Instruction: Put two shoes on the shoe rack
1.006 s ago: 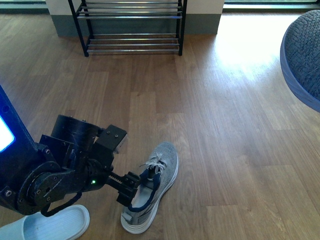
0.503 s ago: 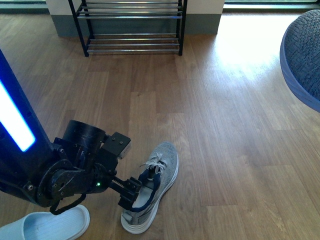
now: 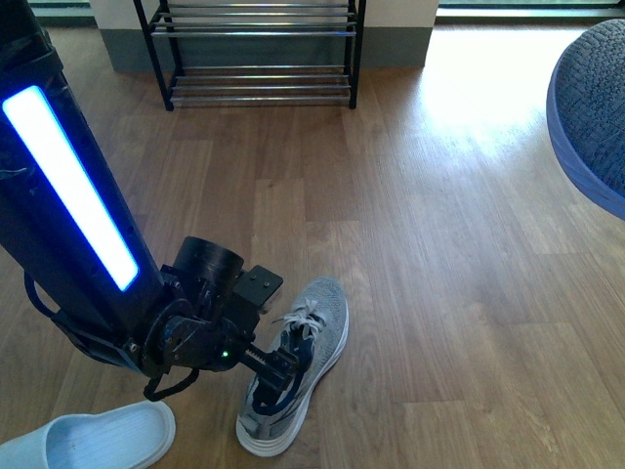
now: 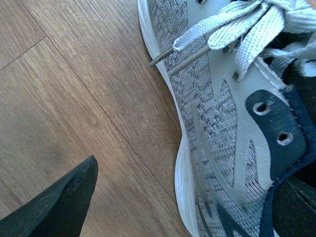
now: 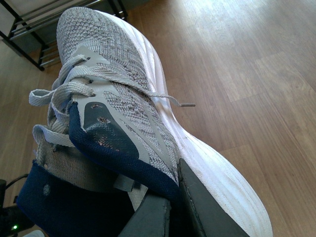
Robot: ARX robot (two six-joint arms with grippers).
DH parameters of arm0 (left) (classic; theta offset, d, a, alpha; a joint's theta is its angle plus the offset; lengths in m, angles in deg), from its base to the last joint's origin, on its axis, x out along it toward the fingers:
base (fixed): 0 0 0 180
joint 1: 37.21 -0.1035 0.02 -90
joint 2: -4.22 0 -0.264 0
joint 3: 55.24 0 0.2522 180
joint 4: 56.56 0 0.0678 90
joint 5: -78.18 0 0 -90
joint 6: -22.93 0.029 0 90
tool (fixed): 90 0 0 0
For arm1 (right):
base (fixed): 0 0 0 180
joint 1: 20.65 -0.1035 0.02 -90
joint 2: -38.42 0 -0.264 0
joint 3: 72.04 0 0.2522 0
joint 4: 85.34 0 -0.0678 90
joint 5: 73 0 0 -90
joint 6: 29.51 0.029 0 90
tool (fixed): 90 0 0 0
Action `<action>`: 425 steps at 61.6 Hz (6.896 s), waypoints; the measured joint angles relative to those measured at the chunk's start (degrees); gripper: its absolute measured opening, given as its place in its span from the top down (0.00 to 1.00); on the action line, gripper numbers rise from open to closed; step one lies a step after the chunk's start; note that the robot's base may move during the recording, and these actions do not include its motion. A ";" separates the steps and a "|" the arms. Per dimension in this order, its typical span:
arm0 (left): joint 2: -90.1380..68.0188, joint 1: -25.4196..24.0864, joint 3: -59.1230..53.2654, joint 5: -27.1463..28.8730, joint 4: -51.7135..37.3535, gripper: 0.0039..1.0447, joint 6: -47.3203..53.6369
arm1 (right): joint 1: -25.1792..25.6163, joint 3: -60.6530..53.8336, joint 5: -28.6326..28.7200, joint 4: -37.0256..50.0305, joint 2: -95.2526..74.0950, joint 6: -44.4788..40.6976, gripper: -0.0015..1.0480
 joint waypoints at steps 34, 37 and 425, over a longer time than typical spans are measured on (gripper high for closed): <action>0.70 -2.60 -5.38 7.87 -8.68 0.98 -1.95 | 0.00 0.00 0.00 0.00 0.00 0.00 0.99; 1.22 -3.32 -6.62 8.57 -10.58 0.98 -2.97 | 0.00 0.00 0.00 0.00 0.00 0.00 0.99; 100.00 -12.31 -72.52 27.98 -21.20 0.98 -20.37 | -0.07 -0.13 0.04 0.00 0.00 0.04 0.99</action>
